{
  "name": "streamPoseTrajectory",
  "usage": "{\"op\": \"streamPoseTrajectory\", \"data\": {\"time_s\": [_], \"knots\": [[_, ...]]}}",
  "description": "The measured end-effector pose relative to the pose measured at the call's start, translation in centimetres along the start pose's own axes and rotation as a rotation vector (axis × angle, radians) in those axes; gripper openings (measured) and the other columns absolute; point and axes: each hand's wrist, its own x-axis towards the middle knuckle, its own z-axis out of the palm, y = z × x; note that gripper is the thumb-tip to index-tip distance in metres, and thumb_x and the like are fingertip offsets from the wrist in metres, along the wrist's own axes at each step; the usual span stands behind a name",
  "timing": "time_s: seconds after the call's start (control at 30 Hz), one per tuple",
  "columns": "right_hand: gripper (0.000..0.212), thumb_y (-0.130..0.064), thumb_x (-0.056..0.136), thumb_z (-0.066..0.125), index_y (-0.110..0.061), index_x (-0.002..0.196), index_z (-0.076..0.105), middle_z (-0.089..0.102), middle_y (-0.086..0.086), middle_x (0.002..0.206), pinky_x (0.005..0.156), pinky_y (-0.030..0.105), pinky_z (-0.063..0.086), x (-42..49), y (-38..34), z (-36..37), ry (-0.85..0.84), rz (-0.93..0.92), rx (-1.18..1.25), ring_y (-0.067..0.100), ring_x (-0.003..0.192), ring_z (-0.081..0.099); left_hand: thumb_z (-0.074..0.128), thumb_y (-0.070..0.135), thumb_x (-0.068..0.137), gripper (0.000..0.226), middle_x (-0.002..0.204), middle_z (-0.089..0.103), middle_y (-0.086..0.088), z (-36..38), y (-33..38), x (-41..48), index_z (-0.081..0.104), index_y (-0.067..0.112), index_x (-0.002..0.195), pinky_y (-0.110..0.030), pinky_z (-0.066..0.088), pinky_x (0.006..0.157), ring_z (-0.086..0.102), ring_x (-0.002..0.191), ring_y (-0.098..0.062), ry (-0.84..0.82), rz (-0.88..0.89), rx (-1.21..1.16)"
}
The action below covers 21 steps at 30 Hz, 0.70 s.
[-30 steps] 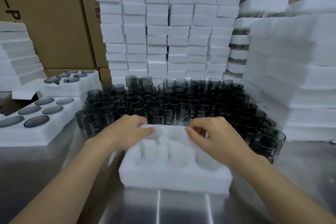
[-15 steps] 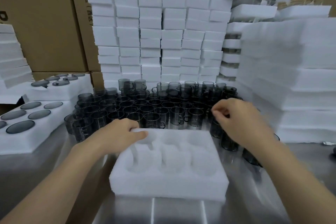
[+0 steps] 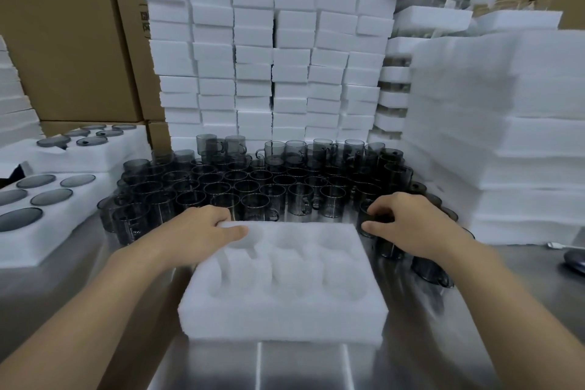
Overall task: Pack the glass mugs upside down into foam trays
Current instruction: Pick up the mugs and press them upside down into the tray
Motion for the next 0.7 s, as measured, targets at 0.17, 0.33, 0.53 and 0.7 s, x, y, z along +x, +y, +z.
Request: {"op": "streamPoseTrajectory", "data": {"time_s": [0.17, 0.33, 0.53, 0.7], "knots": [[0.041, -0.047, 0.098, 0.072, -0.033, 0.137, 0.066, 0.069, -0.008, 0.133, 0.1, 0.041, 0.056, -0.4, -0.9, 0.2, 0.018, 0.012, -0.112, 0.019, 0.117, 0.067, 0.065, 0.057, 0.101, 0.052, 0.067, 0.044, 0.006, -0.1, 0.0, -0.1, 0.042, 0.019, 0.073, -0.034, 0.034, 0.063, 0.041, 0.059, -0.013, -0.012, -0.008, -0.038], [0.017, -0.04, 0.1, 0.068, -0.034, 0.115, 0.071, 0.075, -0.012, 0.112, 0.09, 0.037, 0.057, -0.4, -1.0, 0.6, 0.089, 0.021, -0.123, 0.017, 0.101, 0.07, 0.067, 0.059, 0.098, 0.055, 0.065, 0.04, 0.006, -0.4, 0.5, -0.4, 0.039, 0.02, 0.069, -0.034, 0.031, 0.065, 0.038, 0.059, -0.014, -0.015, 0.008, -0.011], [0.011, -0.032, 0.105, 0.063, -0.035, 0.096, 0.069, 0.072, -0.014, 0.092, 0.09, 0.04, 0.054, -0.2, -1.2, 1.1, 0.272, -0.008, -0.151, 0.018, 0.091, 0.068, 0.045, 0.088, 0.088, 0.067, 0.053, 0.05, 0.011, -0.9, 2.4, -2.0, 0.061, 0.024, 0.073, -0.034, 0.036, 0.062, 0.045, 0.051, -0.009, 0.127, 0.008, 0.032], [0.01, -0.023, 0.106, 0.064, -0.023, 0.11, 0.073, 0.066, -0.009, 0.107, 0.089, 0.043, 0.054, -1.1, -3.0, -0.1, 0.569, -0.343, 0.103, 0.017, 0.098, 0.063, 0.063, 0.06, 0.094, 0.019, 0.085, 0.064, 0.015, -0.2, 4.3, -2.6, 0.068, 0.041, 0.096, -0.039, 0.056, 0.073, 0.062, 0.081, -0.005, 0.472, 0.216, 0.023]]}}
